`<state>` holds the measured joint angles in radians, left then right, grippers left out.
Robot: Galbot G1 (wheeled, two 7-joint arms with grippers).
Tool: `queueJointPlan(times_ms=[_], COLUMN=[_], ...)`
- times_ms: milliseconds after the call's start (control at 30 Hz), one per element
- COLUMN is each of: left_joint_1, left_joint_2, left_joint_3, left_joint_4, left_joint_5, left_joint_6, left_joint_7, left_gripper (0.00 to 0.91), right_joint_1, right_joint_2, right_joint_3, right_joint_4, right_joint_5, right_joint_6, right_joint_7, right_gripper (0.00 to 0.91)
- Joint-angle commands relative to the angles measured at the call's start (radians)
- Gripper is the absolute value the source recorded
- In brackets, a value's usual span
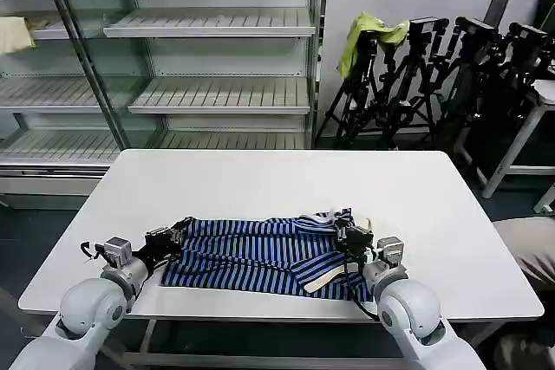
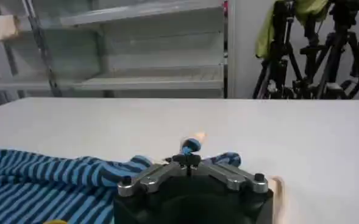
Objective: Fold and organize the clothes.
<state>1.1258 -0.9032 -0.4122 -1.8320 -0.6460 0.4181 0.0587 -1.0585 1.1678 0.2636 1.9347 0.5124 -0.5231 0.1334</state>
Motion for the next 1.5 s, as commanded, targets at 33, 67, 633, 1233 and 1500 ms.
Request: queueJointPlan(times_ms=[33,67,633,1233,1500], left_joint_1=[0.005,0.006,0.071,0.075,0.078], left_joint_2=[0.001,0.002,0.021,0.035,0.044], left_joint_3=[-0.001,-0.003,-0.016,-0.046,-0.051], left_joint_4=[-0.002,-0.004,-0.066,-0.093,-0.116], left_joint_5=[0.001,0.001,0.006,0.004,-0.014], left_joint_6=[0.001,0.001,0.058,0.108,0.126], left_joint_7=[0.0,-0.001,-0.027,-0.045,-0.044], left_gripper=[0.01,0.01,0.01,0.01,0.02], right_joint_1=[-0.003,-0.003,-0.007,-0.006,-0.001], right_joint_2=[0.0,-0.001,-0.006,-0.011,-0.01], right_joint_3=[0.004,0.003,0.008,0.006,0.007], right_joint_4=[-0.011,-0.012,-0.031,-0.036,-0.036], right_joint_5=[-0.002,-0.002,-0.007,-0.011,-0.011], right_joint_6=[-0.005,-0.005,-0.003,-0.001,-0.001], right_joint_7=[0.001,0.0,-0.009,-0.014,-0.015], right_gripper=[0.0,0.0,0.0,0.0,0.0])
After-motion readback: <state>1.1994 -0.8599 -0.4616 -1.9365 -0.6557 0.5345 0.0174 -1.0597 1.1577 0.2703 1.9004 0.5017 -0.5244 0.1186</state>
